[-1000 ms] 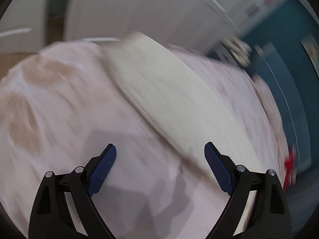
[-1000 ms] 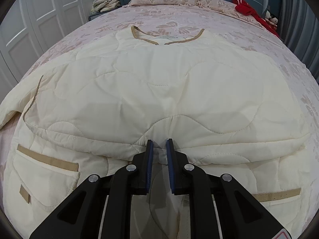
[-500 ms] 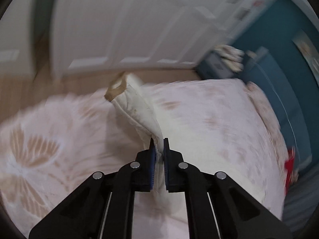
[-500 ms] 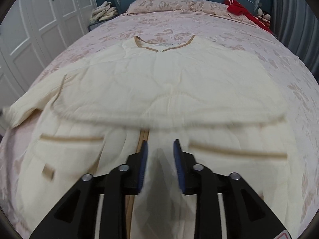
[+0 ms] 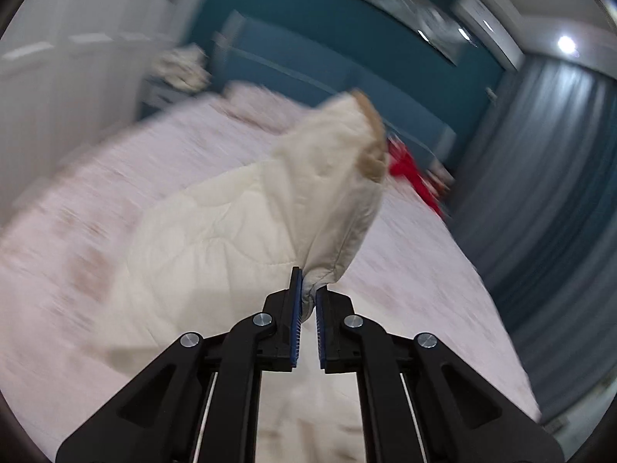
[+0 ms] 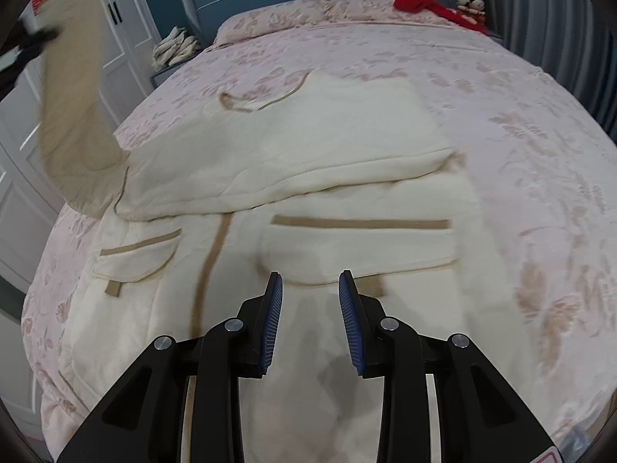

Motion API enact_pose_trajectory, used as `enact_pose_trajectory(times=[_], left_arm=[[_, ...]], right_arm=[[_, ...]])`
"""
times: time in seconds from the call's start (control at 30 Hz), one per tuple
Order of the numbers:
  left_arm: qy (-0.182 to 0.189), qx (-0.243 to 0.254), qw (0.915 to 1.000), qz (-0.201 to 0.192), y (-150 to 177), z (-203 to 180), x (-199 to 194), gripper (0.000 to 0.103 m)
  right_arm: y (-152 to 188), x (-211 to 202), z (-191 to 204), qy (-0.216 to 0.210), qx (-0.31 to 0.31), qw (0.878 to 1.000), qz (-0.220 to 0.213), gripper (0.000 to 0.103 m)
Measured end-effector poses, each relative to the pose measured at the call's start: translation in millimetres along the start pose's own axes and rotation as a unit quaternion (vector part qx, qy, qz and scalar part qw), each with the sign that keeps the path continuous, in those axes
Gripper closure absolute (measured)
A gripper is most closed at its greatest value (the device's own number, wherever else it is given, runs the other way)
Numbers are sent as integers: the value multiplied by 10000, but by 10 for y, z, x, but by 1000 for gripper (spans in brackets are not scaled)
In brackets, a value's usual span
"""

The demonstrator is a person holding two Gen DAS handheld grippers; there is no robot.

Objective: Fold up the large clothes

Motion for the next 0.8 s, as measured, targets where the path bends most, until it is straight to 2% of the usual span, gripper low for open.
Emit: enact_pose_trajectory(times=[0.03,0.1,0.13,0.17,0.23,0.33,0.4,0.47,0.57,0.7,0.8], left_arm=[[103,-4,9994,325,236,-106,170,94],[198,-131,9960,858,655,-146,408,76],[134,-265,9931,1132,873,-104,522,49],[31,-425,9916,1222,1025,-31,546,34],[-8,-939,9884,1192,1263,236,516,33],[-267,-1520,9825,1041,1336,739,360,30],[-566,-2058,9737,794,1289,1166,278,30],[-805,-2656,9586,643,1218,1627,181,31],[-790,-3312,9397,330,971,2145,111,33],[-655,-3727,9256,46,718,2424,159,35],[-480,-4183,9070,88,679,2652,318,39]], right_arm=[[-8,-46,-69,47,3,10000,-25,73],[-39,-127,-210,155,-5,9999,-75,68],[-53,-154,-282,191,-2,9998,-89,61],[-70,-172,-338,210,7,9997,-99,58],[-133,-207,-488,224,57,9996,-146,53],[-271,-181,-647,95,247,9994,-214,47],[-367,-106,-717,-79,418,9988,-247,47],[-422,-24,-744,-181,542,9981,-251,47],[-516,198,-736,-345,731,9966,-169,47],[-537,494,-691,-561,1037,9930,41,47],[-538,717,-677,-744,1317,9882,226,47]])
Point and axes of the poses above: each gripper's, at about its wrist camera, not at the fingertips, and x roughly the way its jaws point, z to its left, y to its underside, the point moved 3 cm from there along x, roughly the way its jaws point, and after that the axes turned 15 degrees about -x, right-handed, at the moved point
